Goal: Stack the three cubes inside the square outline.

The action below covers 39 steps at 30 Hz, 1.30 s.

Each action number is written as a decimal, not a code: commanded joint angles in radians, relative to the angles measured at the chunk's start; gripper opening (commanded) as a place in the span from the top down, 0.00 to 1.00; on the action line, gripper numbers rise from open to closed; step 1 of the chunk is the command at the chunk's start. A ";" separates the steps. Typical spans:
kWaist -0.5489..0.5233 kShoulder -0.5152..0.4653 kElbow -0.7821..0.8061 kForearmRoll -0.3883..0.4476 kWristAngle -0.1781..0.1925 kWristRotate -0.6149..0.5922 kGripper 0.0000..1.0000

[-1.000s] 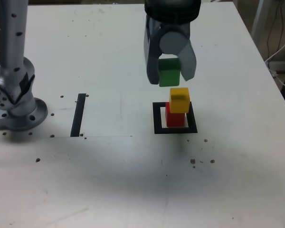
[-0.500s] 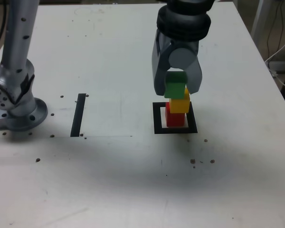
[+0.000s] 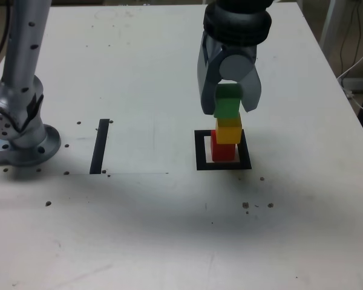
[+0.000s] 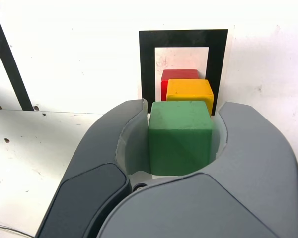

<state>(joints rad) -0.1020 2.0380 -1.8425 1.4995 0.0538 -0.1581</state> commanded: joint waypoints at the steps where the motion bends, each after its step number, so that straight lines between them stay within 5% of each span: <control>1: 0.004 -0.001 -0.007 0.002 -0.004 0.004 0.78; 6: 0.008 0.000 -0.011 0.005 -0.019 0.005 0.70; 13: 0.010 0.007 -0.001 0.004 -0.042 0.005 0.26; 20: 0.014 0.016 0.005 0.001 -0.041 0.005 0.04; 31: 0.016 -0.006 0.022 0.006 -0.027 0.005 0.01; 39: 0.016 -0.127 0.104 0.003 -0.032 0.026 0.01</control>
<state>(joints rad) -0.0877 1.9400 -1.7535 1.5046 0.0257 -0.1411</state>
